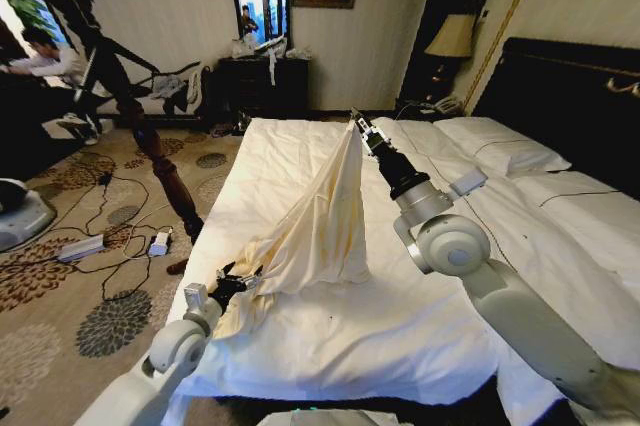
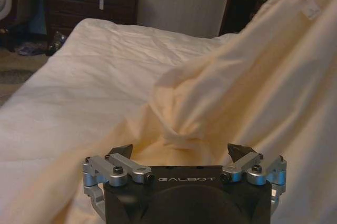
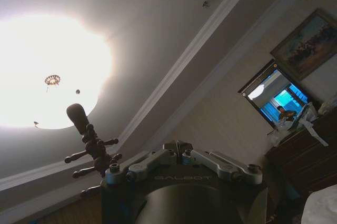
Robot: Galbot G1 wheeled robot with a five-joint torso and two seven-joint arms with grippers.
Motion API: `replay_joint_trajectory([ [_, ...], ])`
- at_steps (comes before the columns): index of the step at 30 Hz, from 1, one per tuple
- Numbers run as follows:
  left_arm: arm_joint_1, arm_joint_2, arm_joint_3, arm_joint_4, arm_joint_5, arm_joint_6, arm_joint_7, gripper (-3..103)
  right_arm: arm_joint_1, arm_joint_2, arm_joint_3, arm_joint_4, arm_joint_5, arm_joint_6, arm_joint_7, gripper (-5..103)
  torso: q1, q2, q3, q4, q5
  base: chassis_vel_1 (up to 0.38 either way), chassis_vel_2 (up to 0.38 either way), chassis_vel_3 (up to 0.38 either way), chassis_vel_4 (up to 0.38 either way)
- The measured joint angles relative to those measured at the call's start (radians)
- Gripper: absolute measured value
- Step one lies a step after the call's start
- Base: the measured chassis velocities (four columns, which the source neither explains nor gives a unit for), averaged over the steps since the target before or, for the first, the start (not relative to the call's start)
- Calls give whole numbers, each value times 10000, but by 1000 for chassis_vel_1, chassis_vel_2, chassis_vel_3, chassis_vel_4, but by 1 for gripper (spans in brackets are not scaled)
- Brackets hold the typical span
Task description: Pick up the clothes from the bed and hang them on the clothes hanger.
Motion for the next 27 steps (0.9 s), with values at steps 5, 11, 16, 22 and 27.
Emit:
replay_joint_trajectory([
  [5, -26, -248, 160, 144, 175, -56, 7, 100, -11, 46, -42, -74, -61, 0, -12, 0, 0, 0, 0, 0, 0, 0, 0, 0, 0],
  [11, -81, -434, 277, 377, 162, -97, -26, 100, 45, 165, -154, -200, -111, -3, -31, 0, 0, 0, 0, -1, 0, 0, 0, 0, 0],
  [16, 236, -446, 400, 345, 55, -128, -77, 97, 123, 191, -173, -277, -115, -8, -36, 0, 0, 0, 0, 3, -2, 0, 0, 0, 0],
  [22, -307, -522, 372, 458, -137, -339, -328, 89, 106, 179, -187, -276, -112, -11, -42, 0, 0, 0, 0, -2, -1, 0, 0, 0, 0],
  [27, -1101, -772, 432, 1002, -246, -348, -429, 97, 172, 173, -216, -211, -63, -14, -44, 0, 0, 0, 0, -1, -2, 0, 0, 0, 0],
])
